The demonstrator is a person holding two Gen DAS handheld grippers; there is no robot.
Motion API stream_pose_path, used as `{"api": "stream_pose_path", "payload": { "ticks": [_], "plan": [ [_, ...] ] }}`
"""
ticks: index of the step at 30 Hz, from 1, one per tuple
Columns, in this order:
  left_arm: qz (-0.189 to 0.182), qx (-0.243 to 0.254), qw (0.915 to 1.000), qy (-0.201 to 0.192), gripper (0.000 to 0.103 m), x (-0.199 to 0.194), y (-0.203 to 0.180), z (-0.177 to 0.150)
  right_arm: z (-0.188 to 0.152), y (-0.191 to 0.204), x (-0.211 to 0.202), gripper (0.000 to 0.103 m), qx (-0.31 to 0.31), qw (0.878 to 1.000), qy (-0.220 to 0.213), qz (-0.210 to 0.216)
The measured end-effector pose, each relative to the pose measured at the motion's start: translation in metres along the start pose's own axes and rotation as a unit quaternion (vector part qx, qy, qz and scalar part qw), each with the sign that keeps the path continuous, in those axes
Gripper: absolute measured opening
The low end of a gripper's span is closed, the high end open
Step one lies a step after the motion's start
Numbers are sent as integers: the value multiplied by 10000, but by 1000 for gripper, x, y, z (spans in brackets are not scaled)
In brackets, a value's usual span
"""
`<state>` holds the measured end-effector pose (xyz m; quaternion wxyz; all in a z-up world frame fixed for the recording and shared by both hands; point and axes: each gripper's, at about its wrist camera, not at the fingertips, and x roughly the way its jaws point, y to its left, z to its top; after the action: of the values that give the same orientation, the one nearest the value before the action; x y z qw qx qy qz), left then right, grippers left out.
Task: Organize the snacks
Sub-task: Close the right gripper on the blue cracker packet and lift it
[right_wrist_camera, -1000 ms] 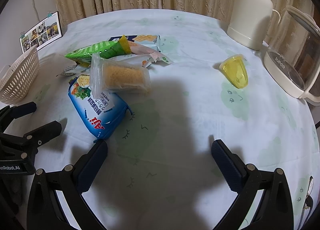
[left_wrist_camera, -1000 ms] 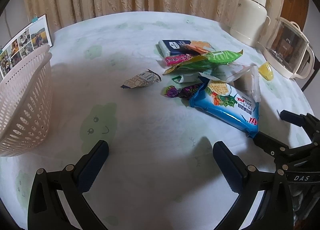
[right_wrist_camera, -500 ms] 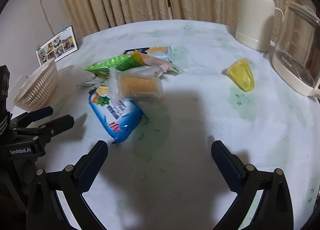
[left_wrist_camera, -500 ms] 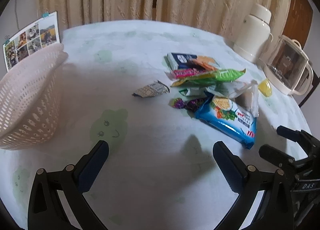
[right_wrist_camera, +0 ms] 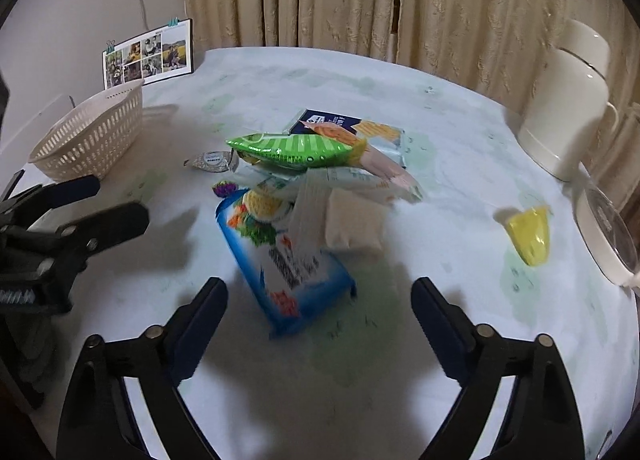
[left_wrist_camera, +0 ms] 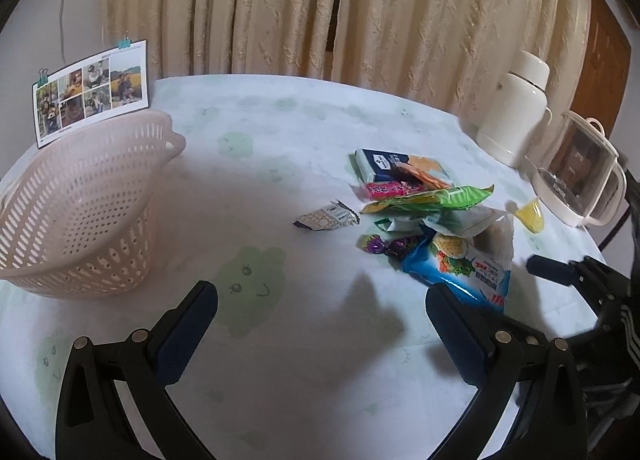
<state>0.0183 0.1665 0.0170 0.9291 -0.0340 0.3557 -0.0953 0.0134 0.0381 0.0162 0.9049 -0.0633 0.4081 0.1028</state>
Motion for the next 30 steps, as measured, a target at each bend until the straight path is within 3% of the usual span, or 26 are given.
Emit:
{"api": "stream_pose_path", "payload": {
  "ticks": [2, 18, 22, 27, 30],
  "plan": [
    [10, -2, 10000, -19, 103, -1, 0, 0, 5, -1, 5, 83, 38, 9999, 52, 79],
    [80, -28, 10000, 0, 103, 1, 0, 0, 11, 10, 23, 83, -147, 9996, 196, 167],
    [89, -66, 9999, 2, 103, 1, 1, 0, 9, 14, 25, 72, -189, 9993, 272, 168],
    [139, -15, 9999, -4, 103, 1, -1, 0, 6, 14, 20, 71, -155, 9994, 231, 217],
    [166, 20, 9999, -8, 103, 2, -2, -1, 5, 13, 19, 64, -141, 9995, 220, 181]
  ]
}}
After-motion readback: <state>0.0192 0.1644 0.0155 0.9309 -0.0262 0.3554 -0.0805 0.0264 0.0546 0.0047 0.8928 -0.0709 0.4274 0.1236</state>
